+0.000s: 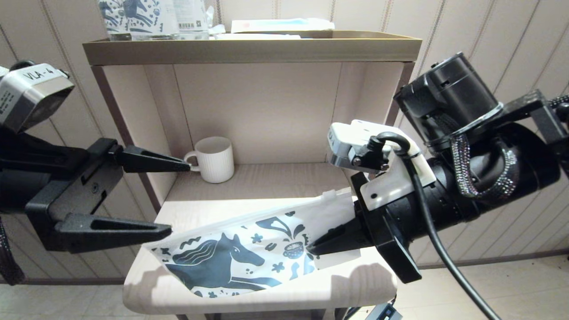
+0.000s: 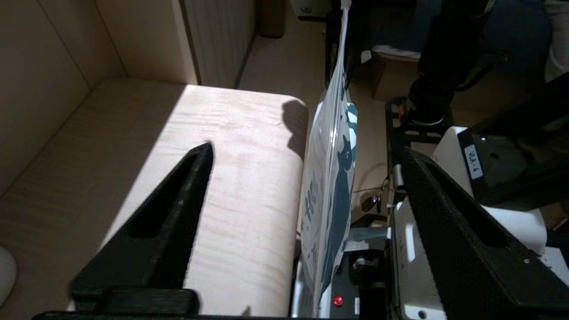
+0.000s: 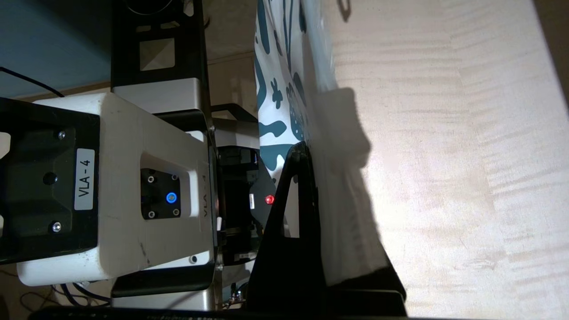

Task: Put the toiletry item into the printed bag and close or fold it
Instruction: Close the strorage bag and place it on the desk

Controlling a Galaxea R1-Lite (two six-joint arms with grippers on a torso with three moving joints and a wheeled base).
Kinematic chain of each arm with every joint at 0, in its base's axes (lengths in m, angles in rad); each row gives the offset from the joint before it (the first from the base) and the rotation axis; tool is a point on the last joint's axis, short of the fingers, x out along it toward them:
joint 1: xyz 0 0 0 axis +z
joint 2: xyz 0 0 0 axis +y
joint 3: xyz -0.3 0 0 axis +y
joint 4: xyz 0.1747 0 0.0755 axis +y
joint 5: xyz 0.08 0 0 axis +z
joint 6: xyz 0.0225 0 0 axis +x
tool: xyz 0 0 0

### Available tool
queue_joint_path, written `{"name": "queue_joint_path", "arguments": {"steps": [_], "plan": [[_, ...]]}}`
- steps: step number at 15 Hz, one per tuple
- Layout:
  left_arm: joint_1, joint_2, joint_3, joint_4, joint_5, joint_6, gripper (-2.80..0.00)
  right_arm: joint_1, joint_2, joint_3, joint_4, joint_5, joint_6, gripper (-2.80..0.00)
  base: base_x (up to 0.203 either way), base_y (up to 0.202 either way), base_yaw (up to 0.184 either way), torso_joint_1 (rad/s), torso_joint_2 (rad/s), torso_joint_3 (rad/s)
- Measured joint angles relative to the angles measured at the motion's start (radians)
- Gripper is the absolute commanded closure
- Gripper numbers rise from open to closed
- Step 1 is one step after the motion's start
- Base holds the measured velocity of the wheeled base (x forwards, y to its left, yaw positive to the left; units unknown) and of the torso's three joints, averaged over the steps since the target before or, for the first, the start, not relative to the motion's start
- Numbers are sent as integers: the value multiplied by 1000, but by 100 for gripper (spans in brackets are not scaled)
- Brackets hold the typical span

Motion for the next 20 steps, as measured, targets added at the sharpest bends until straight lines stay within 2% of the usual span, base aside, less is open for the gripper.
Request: {"name": "queue_joint_path", "arguments": {"steps": [4, 7, 10, 13, 14, 17, 20], "plan": [[0, -19, -12, -17, 1, -54, 0, 8, 8, -13, 0, -1, 3, 0, 0, 0, 0, 0, 0, 0], [-26, -20, -42, -17, 7, -85, 0, 26, 26, -37, 0, -43, 4, 0, 0, 0, 0, 0, 0, 0], [-82, -13, -64, -27, 80, -131, 0, 49, 56, -87, 3, -58, 14, 0, 0, 0, 0, 0, 0, 0], [-132, -5, -55, -56, 97, -134, 0, 64, 89, -124, 6, -60, 16, 0, 0, 0, 0, 0, 0, 0], [-151, 1, -52, -66, 100, -134, -280, 65, 96, -131, 7, -60, 16, 0, 0, 0, 0, 0, 0, 0], [-191, 25, -36, -129, 103, -138, -280, 66, 108, -136, 9, -60, 16, 0, 0, 0, 0, 0, 0, 0], [-201, 36, -32, -165, 122, -190, -280, 75, 126, -141, 5, -60, 17, 0, 0, 0, 0, 0, 0, 0]]}}
